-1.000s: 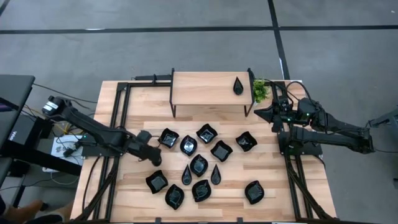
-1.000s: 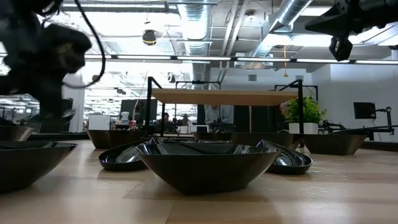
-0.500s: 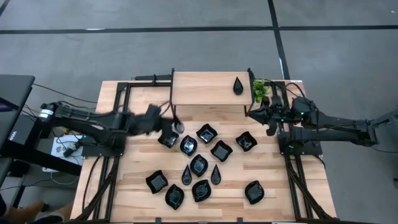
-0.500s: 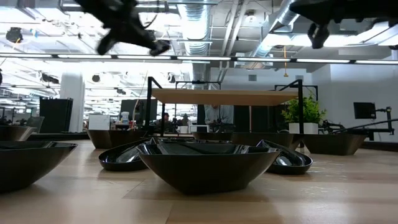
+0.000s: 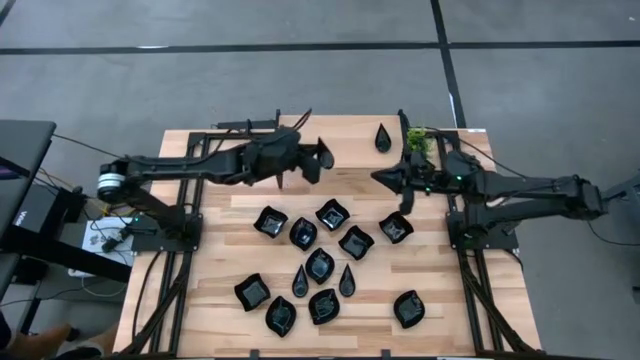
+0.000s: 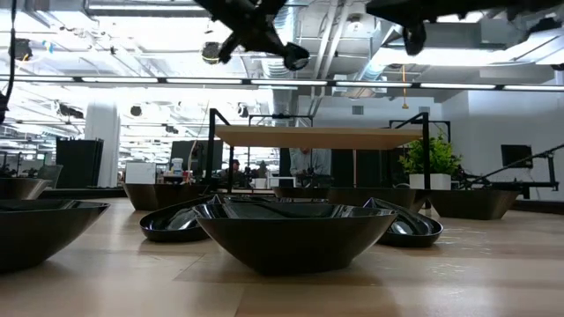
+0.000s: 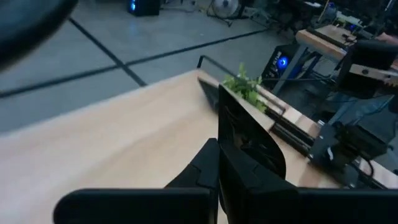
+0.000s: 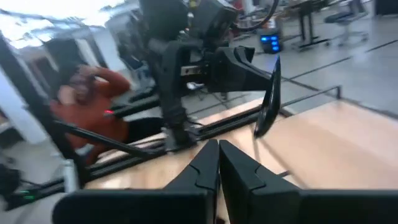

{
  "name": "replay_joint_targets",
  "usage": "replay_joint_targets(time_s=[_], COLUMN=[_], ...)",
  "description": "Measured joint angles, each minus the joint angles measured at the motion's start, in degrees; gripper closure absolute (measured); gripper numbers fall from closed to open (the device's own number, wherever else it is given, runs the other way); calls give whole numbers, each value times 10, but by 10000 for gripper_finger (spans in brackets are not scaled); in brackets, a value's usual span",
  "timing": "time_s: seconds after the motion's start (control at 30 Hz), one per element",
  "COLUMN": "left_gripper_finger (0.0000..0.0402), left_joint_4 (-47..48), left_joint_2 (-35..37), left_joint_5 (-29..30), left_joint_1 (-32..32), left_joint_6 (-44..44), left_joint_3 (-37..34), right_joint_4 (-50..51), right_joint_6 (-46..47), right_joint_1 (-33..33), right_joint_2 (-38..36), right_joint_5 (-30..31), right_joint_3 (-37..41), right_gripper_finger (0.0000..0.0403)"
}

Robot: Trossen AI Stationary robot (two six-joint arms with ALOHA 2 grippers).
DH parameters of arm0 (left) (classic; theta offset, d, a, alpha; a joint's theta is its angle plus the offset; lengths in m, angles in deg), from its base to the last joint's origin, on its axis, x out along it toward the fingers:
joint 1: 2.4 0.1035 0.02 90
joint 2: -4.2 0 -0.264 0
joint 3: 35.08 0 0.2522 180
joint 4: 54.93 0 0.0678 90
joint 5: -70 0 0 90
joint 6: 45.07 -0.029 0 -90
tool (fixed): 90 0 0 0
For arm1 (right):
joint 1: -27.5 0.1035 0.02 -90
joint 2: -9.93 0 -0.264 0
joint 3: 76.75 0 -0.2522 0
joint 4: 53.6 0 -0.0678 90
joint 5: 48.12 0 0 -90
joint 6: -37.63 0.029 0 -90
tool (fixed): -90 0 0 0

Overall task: Pick & Place Mini shaped plates
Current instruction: Stack the left black drop shaped plate on top of the other black drop shaped plates on the shelf

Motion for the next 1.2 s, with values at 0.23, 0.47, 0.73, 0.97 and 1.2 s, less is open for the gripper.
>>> replay_joint_targets(time_s=[0.23,0.47,0.73,0.97,1.2], left_gripper_finger=[398,398,398,398,398], left_joint_4=[-40,-47,-44,-50,-65], left_joint_2=[-19,-20,-20,-20,-20], left_joint_5=[-1,-11,-7,30,57], left_joint_1=[0,0,-4,-20,-28], left_joint_6=[-39,-47,-55,-112,-154], left_joint_3=[34,34,33,33,33], right_joint_4=[145,224,237,246,245], right_joint_6=[-25,-36,-51,-113,-165], right_joint_1=[-2,-18,-29,-10,4], right_joint_2=[80,144,158,195,244], right_joint_5=[66,77,76,120,167], right_joint_3=[-123,-215,-263,-281,-322], right_gripper_finger=[392,354,331,330,330])
